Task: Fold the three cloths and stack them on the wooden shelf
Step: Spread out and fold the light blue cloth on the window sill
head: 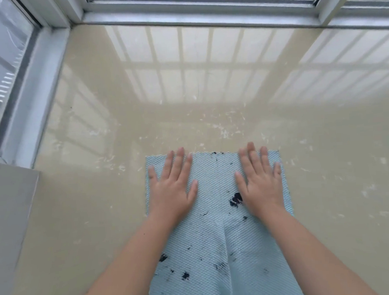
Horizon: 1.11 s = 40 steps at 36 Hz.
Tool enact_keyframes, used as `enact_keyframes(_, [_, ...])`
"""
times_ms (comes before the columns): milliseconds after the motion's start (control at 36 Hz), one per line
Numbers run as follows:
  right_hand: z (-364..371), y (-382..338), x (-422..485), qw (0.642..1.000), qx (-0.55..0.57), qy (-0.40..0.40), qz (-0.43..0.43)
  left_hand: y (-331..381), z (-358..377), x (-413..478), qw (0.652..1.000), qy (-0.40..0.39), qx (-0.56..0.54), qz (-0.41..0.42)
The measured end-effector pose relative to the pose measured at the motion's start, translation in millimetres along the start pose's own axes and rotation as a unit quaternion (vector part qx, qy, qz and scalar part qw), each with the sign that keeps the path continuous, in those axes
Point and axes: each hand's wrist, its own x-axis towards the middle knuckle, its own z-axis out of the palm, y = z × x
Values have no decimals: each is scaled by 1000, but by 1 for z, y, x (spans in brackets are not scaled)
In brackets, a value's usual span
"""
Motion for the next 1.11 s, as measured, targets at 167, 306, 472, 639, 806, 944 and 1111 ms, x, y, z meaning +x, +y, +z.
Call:
enact_keyframes(167, [-13,37,-5,997,-34,-28,58,-31,-13,-6,998,-24,0,-65])
enact_keyframes(306, [-10,14,-24,999,10,18,45,-13,-6,-21,993,78,-16,-81])
enact_keyframes(472, [30,-35,-58,994,51,75,-63,47,25,-64,990,102,-72,69])
enact_keyframes(639, [48,-36,-69,992,11,76,-100,50,35,-75,998,36,-47,37])
enact_keyframes(806, [40,-10,-66,994,10,90,-58,21,23,-72,999,20,-36,-29])
enact_keyframes(944, [26,18,-71,1000,6,23,12,-12,6,-75,994,-28,-28,-98])
enact_keyframes(1111, [15,35,-77,998,-7,4,55,-40,6,-83,990,31,-33,-130])
